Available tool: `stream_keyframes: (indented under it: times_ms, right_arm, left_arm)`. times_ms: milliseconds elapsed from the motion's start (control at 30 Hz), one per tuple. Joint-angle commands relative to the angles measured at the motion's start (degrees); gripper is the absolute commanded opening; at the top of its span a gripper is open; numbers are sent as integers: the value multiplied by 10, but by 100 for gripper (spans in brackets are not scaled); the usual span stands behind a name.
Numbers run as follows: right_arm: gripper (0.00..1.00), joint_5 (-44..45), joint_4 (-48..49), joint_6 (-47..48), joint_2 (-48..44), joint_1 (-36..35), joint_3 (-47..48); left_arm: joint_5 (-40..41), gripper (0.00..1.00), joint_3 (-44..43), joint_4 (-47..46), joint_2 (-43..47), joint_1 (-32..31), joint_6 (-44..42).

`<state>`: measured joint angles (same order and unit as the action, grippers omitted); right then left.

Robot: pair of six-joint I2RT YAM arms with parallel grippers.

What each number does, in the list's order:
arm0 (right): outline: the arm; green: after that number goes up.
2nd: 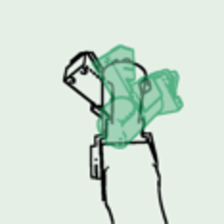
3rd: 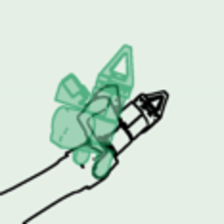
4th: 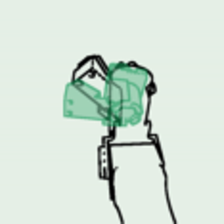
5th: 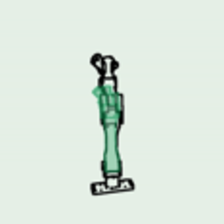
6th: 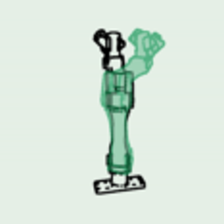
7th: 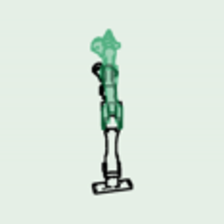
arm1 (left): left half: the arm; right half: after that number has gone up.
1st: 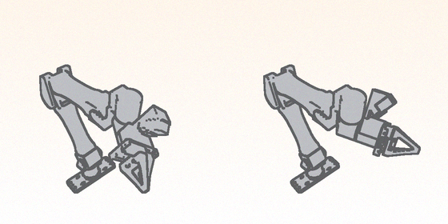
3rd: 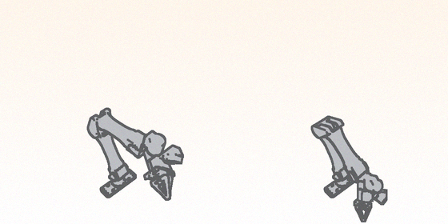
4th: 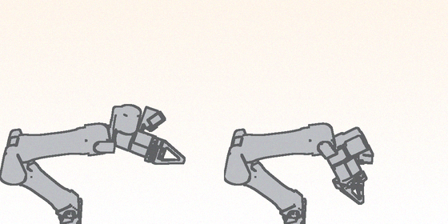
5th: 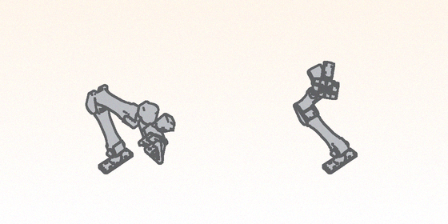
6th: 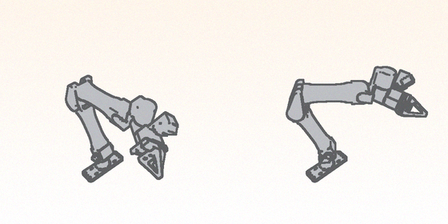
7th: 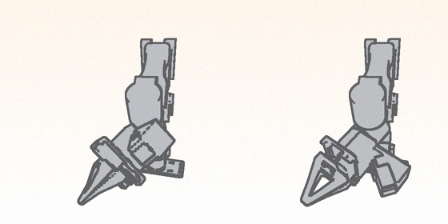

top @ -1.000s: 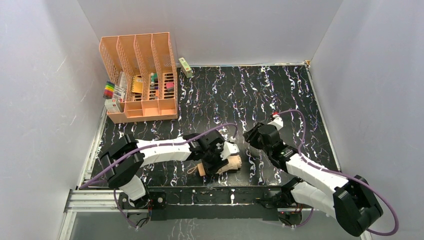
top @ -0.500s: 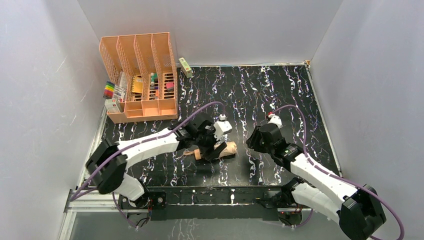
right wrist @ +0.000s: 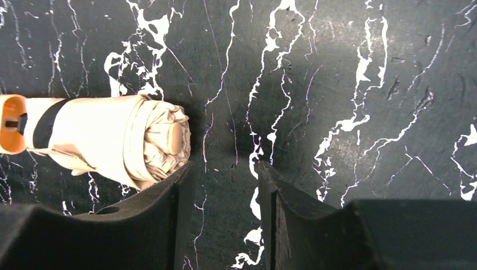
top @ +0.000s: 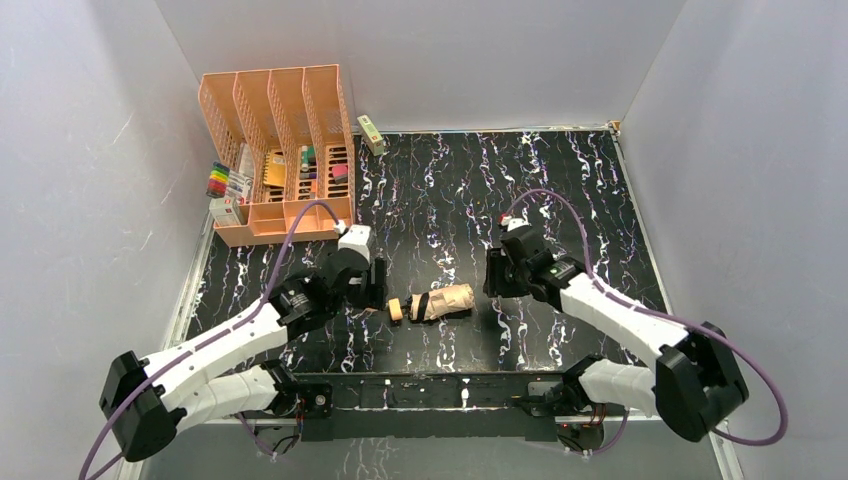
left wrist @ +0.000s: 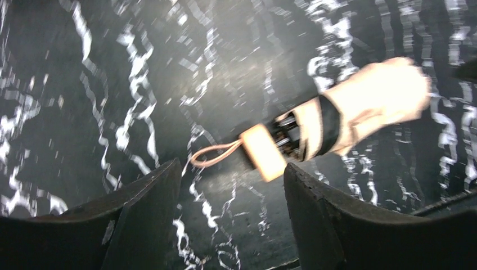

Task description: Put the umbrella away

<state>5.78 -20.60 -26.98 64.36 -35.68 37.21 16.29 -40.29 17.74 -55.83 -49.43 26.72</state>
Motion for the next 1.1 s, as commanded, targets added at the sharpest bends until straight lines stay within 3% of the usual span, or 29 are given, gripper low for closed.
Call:
stream_keyframes:
  times_ms: [0,200,567,833,1067]
  right_arm:
    - [51,-21,-39,43,57,1,53]
    - [49,-43,-50,68,134,0,87]
    - [48,-111,-35,60,195,-13,113]
    - [53,-190,47,27,222,-59,127]
    - [59,-149,78,23,200,-66,116]
  left_arm:
    - [89,62,26,105,-9,3,149]
    - [74,57,31,85,-91,3,142]
    - [14,53,-1,-10,-240,3,88]
    - [-52,53,-75,-74,-328,-10,21]
    - [-55,54,-69,-98,-308,-16,-2]
